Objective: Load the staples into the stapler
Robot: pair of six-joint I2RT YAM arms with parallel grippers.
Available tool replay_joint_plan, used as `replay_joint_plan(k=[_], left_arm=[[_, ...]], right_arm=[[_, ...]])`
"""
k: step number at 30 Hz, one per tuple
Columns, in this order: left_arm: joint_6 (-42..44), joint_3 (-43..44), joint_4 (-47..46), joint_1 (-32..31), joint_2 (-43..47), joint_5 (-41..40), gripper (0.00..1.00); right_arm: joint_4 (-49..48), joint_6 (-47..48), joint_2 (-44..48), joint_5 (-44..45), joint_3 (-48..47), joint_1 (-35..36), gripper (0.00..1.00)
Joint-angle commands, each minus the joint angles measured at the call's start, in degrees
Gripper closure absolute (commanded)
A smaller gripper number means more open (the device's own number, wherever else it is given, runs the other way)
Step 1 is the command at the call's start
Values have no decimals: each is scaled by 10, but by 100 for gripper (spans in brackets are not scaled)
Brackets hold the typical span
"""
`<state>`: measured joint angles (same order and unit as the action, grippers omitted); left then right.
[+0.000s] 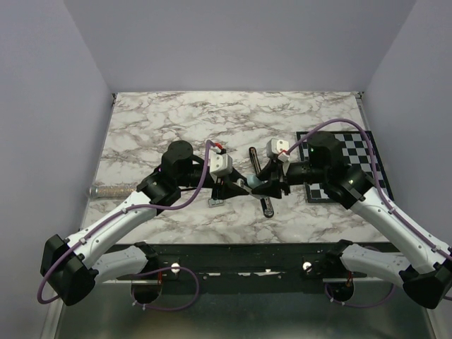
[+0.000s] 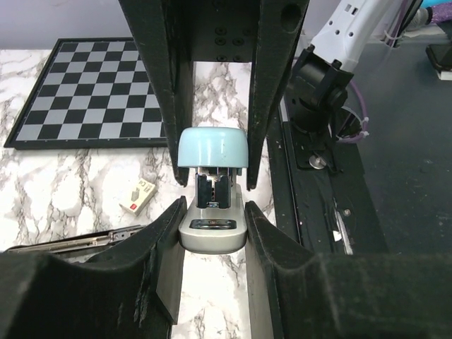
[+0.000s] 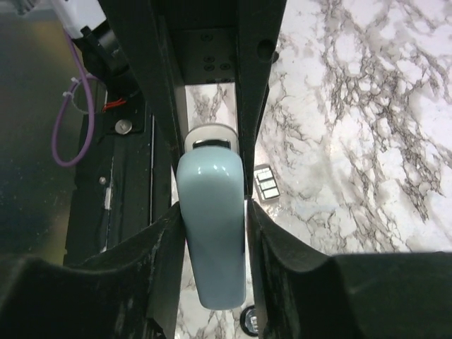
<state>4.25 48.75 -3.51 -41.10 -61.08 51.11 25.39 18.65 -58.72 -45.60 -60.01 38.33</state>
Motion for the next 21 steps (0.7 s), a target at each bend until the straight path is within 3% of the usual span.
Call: replay_joint_plan(k=[1, 5, 15, 18, 21], left_arm=[[9, 15, -13, -5, 10, -28, 100], [15, 18, -5, -5, 10, -31, 100], [18, 16, -5, -5, 15, -37, 100], [18, 15, -6, -4, 18, -37, 100], [24, 11, -4, -2, 22, -44, 100]], right_arm=[[-75, -56, 11, 22, 9, 3, 48], [-90, -81, 5, 12, 6, 3, 40], [-100, -104, -20, -15, -9, 3, 41], [-102, -114, -27, -16, -12, 3, 47], [-104, -122, -19, 2, -9, 3, 65]])
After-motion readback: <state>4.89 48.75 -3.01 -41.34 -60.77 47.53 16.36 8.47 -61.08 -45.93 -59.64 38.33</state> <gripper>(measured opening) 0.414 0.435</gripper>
